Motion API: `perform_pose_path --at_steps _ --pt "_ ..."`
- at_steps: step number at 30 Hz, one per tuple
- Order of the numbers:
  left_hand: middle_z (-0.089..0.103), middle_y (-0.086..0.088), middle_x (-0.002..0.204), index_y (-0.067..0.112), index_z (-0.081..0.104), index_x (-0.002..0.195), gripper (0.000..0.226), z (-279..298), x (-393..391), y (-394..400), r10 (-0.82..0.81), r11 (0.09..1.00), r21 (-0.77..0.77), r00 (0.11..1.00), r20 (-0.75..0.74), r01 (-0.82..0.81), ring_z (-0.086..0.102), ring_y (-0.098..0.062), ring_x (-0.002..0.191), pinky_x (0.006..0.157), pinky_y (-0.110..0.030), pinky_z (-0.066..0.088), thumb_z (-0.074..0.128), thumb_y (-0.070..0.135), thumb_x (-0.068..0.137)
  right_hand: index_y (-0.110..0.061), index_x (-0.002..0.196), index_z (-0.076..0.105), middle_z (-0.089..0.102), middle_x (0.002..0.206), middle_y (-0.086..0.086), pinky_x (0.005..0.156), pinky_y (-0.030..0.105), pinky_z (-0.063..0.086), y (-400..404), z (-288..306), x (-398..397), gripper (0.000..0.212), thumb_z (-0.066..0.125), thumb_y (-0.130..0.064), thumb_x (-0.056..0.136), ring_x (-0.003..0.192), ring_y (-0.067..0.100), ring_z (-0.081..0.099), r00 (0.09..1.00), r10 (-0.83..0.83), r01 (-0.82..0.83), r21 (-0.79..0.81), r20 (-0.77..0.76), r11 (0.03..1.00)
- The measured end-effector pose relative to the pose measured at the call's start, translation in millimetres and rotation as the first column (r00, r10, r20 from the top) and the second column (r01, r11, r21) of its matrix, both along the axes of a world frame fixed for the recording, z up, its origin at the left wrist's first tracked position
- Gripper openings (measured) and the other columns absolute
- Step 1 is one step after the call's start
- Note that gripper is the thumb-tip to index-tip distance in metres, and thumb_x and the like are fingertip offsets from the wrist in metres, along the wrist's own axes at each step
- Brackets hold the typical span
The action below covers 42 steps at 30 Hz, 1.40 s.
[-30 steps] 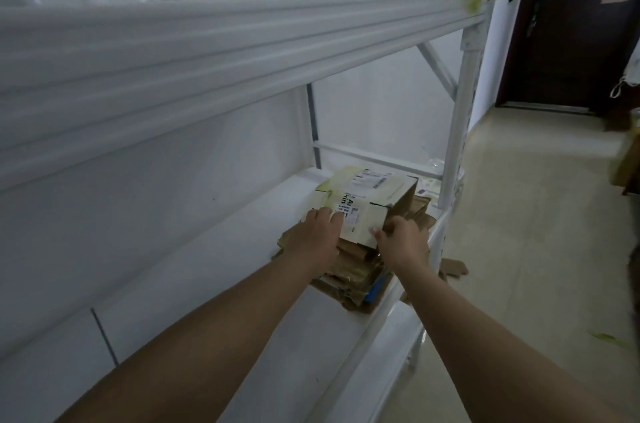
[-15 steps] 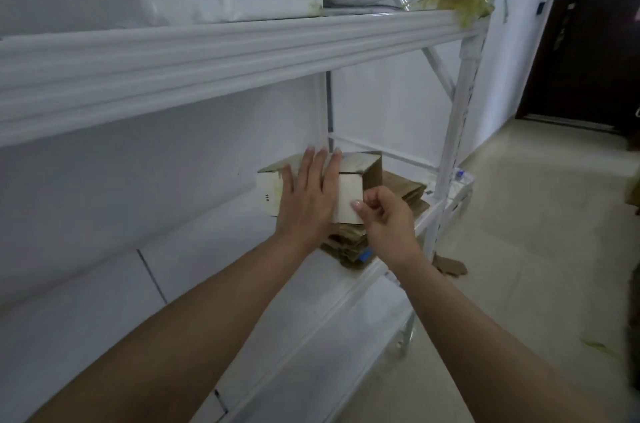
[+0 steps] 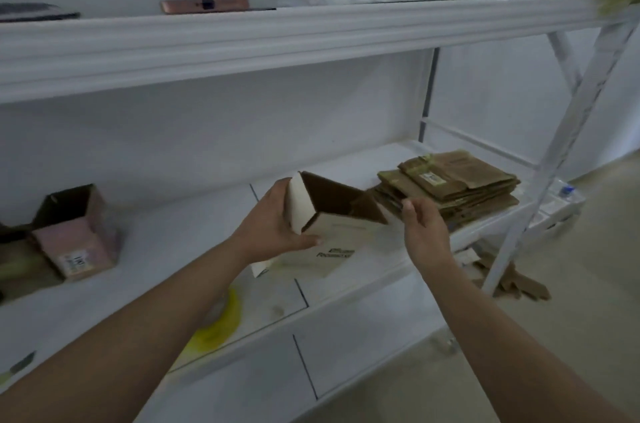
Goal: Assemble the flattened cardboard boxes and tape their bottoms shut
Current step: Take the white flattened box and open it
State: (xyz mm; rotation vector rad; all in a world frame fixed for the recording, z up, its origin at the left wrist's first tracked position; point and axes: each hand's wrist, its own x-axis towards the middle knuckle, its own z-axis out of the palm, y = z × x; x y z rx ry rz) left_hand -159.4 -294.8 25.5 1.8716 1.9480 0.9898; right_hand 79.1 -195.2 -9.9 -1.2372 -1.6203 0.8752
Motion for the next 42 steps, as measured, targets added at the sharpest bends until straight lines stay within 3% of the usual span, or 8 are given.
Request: perform_pose_path --at_steps 7,12,20,23,27,31,37,42 --pt "0.061 0.008 0.123 0.034 0.023 0.144 0.103 4 -52 -63 -0.046 0.997 -0.049 0.936 0.35 0.067 0.062 -0.001 0.107 0.085 -0.024 0.055 0.081 0.054 0.06 -0.018 0.092 0.066 0.067 0.098 0.011 0.085 0.043 0.05 -29 3 -77 0.036 0.038 -0.038 0.103 0.093 0.028 0.062 0.972 0.141 -0.19 -0.272 -0.189 0.944" --pt "0.06 -0.003 0.126 0.034 0.031 0.138 0.086 1 -107 -109 -0.026 1.0 0.007 0.849 0.527 0.026 0.061 -0.012 0.115 0.091 -0.036 0.055 0.078 0.047 0.067 -0.016 0.102 0.062 0.065 0.099 0.009 0.091 0.047 0.05 -59 7 -149 0.045 0.044 -0.056 0.096 0.095 0.029 0.061 0.921 0.238 -0.375 -0.538 -0.308 0.755" --pt "0.061 -0.003 0.129 0.033 0.039 0.139 0.069 -10 -240 -199 0.012 0.999 0.024 0.772 0.635 -0.035 0.056 -0.023 0.123 0.093 -0.041 0.054 0.077 0.029 0.082 -0.014 0.101 0.067 0.07 0.081 0.009 0.067 0.038 0.051 -130 0 -311 0.064 0.059 -0.073 0.078 0.074 0.027 0.064 0.727 0.307 -0.669 -0.535 -0.614 0.515" --pt "0.065 0.005 0.125 0.04 0.048 0.13 0.044 -14 -263 -225 0.113 0.991 -0.038 0.643 0.758 -0.13 0.059 -0.014 0.118 0.089 -0.03 0.053 0.045 0.051 0.088 -0.02 0.113 0.068 0.07 0.107 0.012 0.088 0.056 0.051 -154 -8 -357 0.082 0.05 -0.086 0.068 0.102 0.034 0.064 0.781 0.317 -0.613 -0.567 -0.538 0.549" --pt "0.063 -0.006 0.13 0.024 0.051 0.138 0.079 -35 -288 -249 0.126 0.985 -0.056 0.455 0.882 -0.163 0.058 -0.02 0.122 0.097 -0.036 0.051 0.009 0.068 0.089 -0.023 0.113 0.068 0.068 0.113 0.013 0.089 0.057 0.05 -181 -27 -386 0.074 0.043 -0.081 0.076 0.108 0.035 0.061 0.814 0.28 -0.571 -0.613 -0.509 0.547" --pt "0.06 -0.003 0.134 0.031 0.053 0.137 0.099 -60 -294 -261 0.204 0.978 -0.166 0.449 0.87 -0.123 0.052 -0.023 0.128 0.11 -0.05 0.037 0.025 0.095 0.068 -0.014 0.101 0.067 0.07 0.077 0.01 0.055 0.031 0.051 -196 -43 -392 0.063 0.039 -0.07 0.089 0.066 0.024 0.067 0.834 0.259 -0.543 -0.638 -0.488 0.546" --pt "0.055 -0.01 0.139 0.027 0.043 0.144 0.087 -77 -302 -271 0.138 0.987 -0.126 0.135 0.981 -0.095 0.051 -0.03 0.13 0.114 -0.053 0.03 0.016 0.08 0.08 -0.019 0.118 0.063 0.068 0.102 0.017 0.06 0.031 0.049 -210 -37 -394 0.059 0.047 -0.067 0.089 0.093 0.034 0.063 0.851 0.31 -0.523 -0.635 -0.424 0.569" --pt "0.066 -0.008 0.124 0.024 0.053 0.134 0.051 -77 -297 -269 0.231 0.97 -0.208 0.208 0.95 -0.13 0.061 -0.028 0.117 0.108 -0.049 0.041 0.05 0.053 0.092 -0.015 0.094 0.059 0.056 0.089 0.011 0.062 0.031 0.044 -205 -30 -390 0.035 0.052 -0.048 0.085 0.078 0.029 0.053 0.857 0.367 -0.514 -0.651 -0.361 0.559"
